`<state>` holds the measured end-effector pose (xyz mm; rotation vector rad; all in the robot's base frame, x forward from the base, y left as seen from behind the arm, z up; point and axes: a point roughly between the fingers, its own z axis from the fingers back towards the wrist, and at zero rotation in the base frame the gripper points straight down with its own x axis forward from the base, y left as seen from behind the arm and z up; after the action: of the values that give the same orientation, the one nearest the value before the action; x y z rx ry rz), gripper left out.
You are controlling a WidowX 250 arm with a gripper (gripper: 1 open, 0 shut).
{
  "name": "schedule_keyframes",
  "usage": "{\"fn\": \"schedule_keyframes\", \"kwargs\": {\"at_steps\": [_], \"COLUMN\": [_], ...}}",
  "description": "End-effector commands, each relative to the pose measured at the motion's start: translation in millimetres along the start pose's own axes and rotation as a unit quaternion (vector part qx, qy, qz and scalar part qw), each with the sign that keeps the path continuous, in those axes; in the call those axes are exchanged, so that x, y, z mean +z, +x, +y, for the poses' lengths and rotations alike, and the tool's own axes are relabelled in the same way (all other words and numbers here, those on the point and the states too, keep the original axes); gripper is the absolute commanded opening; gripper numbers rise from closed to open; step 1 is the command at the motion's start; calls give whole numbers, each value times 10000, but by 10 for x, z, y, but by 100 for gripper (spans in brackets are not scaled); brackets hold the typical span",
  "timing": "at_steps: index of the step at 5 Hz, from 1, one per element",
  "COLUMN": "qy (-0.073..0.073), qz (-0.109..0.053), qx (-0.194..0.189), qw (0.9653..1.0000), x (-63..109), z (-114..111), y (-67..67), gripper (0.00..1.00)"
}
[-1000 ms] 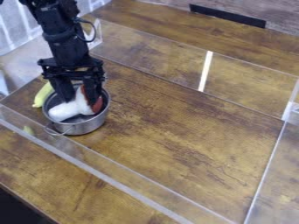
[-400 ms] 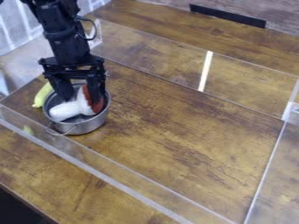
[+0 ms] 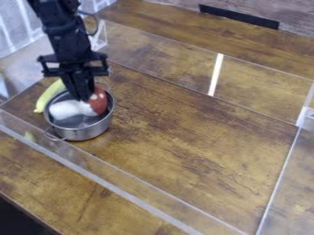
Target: Remove the mushroom from the silver pot and put it on the table
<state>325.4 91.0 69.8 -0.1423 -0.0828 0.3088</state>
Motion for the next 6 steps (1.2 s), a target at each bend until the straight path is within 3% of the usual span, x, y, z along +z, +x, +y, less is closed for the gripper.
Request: {"fn": "schedule_keyframes", "kwargs": {"at_steps": [1, 2, 3, 5, 6], "qy": [12, -62, -161, -212, -212], "qz": [-506, -549, -535, -418, -383], "qx": [-246, -434, -727, -1339, -1561], "qw": [9984, 9975, 9958, 9899, 9868], "x": [486, 674, 718, 452, 284], "z": [-312, -642, -1082, -1859, -2144], "y": [150, 209, 233, 231, 216], "gripper": [0, 0, 0, 0, 0]}}
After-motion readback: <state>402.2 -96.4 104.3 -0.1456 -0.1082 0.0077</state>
